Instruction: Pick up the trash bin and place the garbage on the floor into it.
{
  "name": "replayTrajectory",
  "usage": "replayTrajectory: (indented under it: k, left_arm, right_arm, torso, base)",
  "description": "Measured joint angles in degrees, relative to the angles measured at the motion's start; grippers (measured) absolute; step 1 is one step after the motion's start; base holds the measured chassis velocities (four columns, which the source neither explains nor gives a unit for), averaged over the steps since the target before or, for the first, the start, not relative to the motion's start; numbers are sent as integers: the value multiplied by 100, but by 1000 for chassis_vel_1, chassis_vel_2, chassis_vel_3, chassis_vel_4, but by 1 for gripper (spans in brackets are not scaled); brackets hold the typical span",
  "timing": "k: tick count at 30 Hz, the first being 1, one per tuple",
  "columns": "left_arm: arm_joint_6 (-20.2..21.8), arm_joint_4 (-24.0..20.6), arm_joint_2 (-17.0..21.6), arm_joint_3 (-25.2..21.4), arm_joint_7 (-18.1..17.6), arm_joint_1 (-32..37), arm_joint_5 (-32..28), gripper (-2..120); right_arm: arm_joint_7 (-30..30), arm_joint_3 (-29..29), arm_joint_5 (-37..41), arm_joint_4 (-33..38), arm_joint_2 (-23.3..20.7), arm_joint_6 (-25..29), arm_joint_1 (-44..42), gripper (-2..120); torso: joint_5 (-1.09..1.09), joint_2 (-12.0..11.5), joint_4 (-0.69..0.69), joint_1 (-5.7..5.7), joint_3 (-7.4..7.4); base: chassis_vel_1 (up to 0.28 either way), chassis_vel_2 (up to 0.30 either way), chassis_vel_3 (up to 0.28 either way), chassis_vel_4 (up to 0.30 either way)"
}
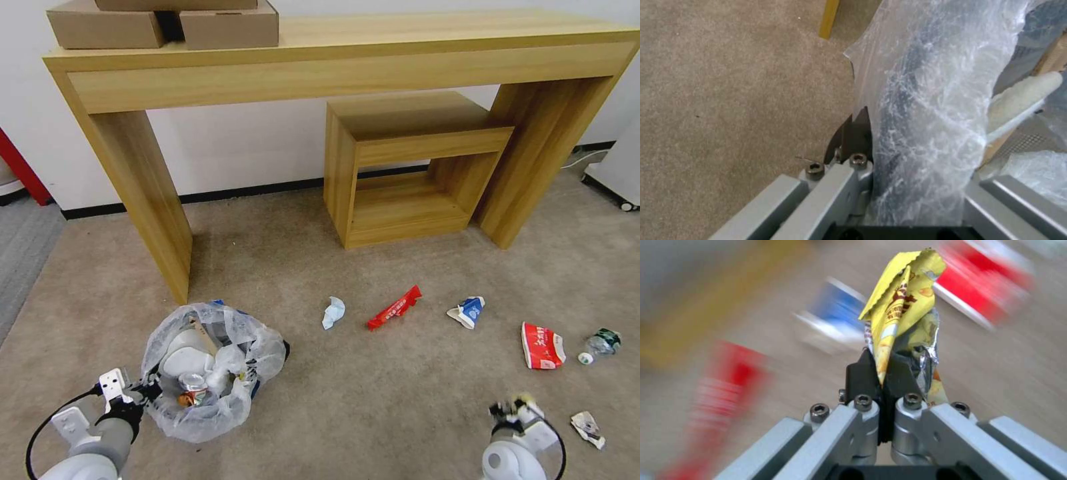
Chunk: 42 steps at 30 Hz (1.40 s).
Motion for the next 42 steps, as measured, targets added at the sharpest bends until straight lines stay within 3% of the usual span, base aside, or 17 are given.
replayTrajectory:
  k: [5,6,9,10,13,16,18,19,20,21,24,27,32,35,37,39,42]
  left_arm:
    - [16,-41,4,11,-13,24,0,0]
    - [16,-41,4,11,-13,24,0,0]
    - [19,-78,-8,14,-15,59,3,0]
    - [19,-78,-8,14,-15,59,3,0]
    - [25,-141,-31,23,-30,91,10,0]
    - [33,-197,-48,27,-39,118,13,0]
    - [88,-369,-66,42,-94,164,14,0]
    - [88,-369,-66,42,-94,164,14,0]
    - [127,-469,-65,54,-135,177,10,0]
    - [127,-469,-65,54,-135,177,10,0]
    - [188,-624,-64,85,-192,177,5,0]
    - [265,-656,-18,208,-258,50,-25,0]
    - [327,-636,49,378,-329,-127,-62,0]
    - [337,-710,-3,385,-334,-70,-34,0]
    - [339,-749,-20,376,-334,-45,-25,0]
    - [340,-835,-74,346,-332,24,-5,0]
    - [340,-867,-99,329,-324,56,7,0]
  right_arm:
    - [-1555,-222,-233,909,-626,804,-106,0]
    - [-1555,-222,-233,909,-626,804,-106,0]
    - [-2557,-526,-445,1347,-1069,1398,-57,0]
    - [-2557,-526,-445,1347,-1069,1398,-57,0]
    - [-3721,-1097,-822,1589,-1515,2003,236,0]
    - [-4051,-1385,-951,1704,-1684,2101,399,0]
    - [-4427,-2075,-1109,2133,-2304,1937,888,0]
    - [-4427,-2075,-1109,2133,-2304,1937,888,0]
    - [-4204,-2596,-979,2403,-2799,1618,1368,0]
    - [-4204,-2596,-979,2403,-2799,1618,1368,0]
    - [-3424,-3873,-308,3049,-3711,888,2500,0]
    - [-2842,-4423,-14,3447,-3978,460,3012,0]
    - [-1916,-5264,399,3835,-3970,-80,3818,0]
    - [-1274,-6470,828,3951,-3682,-409,5025,0]
    - [-1107,-6835,946,3968,-3587,-491,5359,0]
    - [-701,-7669,1242,3986,-3295,-618,6129,0]
    - [-565,-7916,1355,3985,-3156,-670,6394,0]
  torso:
    - [0,0,0,0,0]
    - [0,0,0,0,0]
    - [-1,0,1,0,0]
    - [-1,0,1,0,0]
    - [0,0,1,0,0]
    - [1,0,1,0,0]
    - [1,0,1,0,0]
    - [1,0,1,0,0]
    - [0,0,0,0,0]
    - [0,0,0,0,0]
    - [-2,0,3,0,1]
    - [-2,0,2,0,0]
    - [0,0,-5,0,1]
    - [0,0,2,0,1]
    - [0,0,2,0,1]
    - [-2,-1,1,0,1]
    - [0,-1,1,0,1]
  base:
    - [0,0,0,0]
    - [0,0,0,0]
    - [0,0,0,0]
    - [0,0,0,0]
    - [0,0,0,0]
    - [0,0,0,0]
    - [0,0,0,0]
    - [0,0,0,0]
    - [0,0,0,0]
    - [0,0,0,0]
    - [0,0,0,0]
    - [0,0,0,0]
    - [0,0,0,0]
    - [0,0,0,0]
    - [0,0,0,0]
    - [0,0,0,0]
    - [0,0,0,0]
